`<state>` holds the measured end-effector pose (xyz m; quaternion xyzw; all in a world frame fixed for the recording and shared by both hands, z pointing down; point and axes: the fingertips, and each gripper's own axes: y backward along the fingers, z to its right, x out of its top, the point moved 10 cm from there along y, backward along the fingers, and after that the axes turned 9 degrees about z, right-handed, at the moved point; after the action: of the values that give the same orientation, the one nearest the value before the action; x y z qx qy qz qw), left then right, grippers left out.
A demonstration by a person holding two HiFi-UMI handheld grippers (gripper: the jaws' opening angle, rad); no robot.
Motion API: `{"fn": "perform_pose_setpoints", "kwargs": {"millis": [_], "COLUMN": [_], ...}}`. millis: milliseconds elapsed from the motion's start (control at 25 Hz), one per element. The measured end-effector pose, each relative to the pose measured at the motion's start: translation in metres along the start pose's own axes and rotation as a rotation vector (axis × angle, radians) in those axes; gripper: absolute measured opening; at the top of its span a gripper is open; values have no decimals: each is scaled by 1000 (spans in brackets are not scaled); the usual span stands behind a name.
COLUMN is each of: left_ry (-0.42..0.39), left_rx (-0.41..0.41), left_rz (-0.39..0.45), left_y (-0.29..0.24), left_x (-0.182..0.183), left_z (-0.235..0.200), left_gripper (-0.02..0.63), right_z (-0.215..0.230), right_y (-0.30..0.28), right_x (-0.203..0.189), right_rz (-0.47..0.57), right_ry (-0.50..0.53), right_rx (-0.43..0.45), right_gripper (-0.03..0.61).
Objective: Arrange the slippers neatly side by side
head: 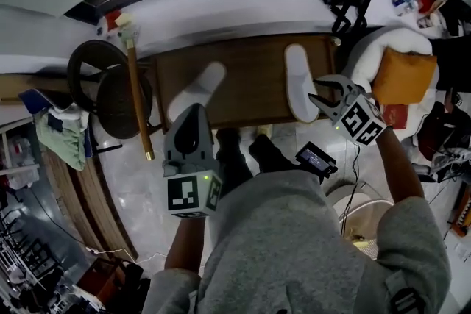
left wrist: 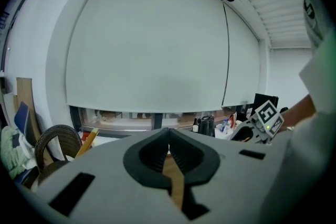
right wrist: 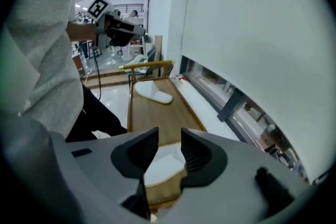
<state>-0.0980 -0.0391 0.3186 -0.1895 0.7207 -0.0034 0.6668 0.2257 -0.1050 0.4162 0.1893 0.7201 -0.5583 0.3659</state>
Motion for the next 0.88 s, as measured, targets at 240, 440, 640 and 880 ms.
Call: {"fn": "perform_pose_setpoints", "kwargs": {"millis": [240, 440, 640, 880], "left_ry": [20, 28, 58, 71], "left_rx": [8, 25, 60, 105], "left_rz": [-39, -50, -50, -64], "left_y": [0, -3, 3, 15], "left_x": [-19, -24, -25, -32], "left_z": [-13, -17, -21, -21], "left_gripper": [15, 15, 15, 15], "right_z": [-9, -16, -23, -30], "right_y": [-39, -66, -86, -106], "right_x": [-27, -49, -62, -71], "right_rz": [-204, -331, -409, -454], "right_ry": [232, 431, 725, 890], "right_rx": [184, 346, 559, 767], "right_gripper": [143, 160, 169, 172]}}
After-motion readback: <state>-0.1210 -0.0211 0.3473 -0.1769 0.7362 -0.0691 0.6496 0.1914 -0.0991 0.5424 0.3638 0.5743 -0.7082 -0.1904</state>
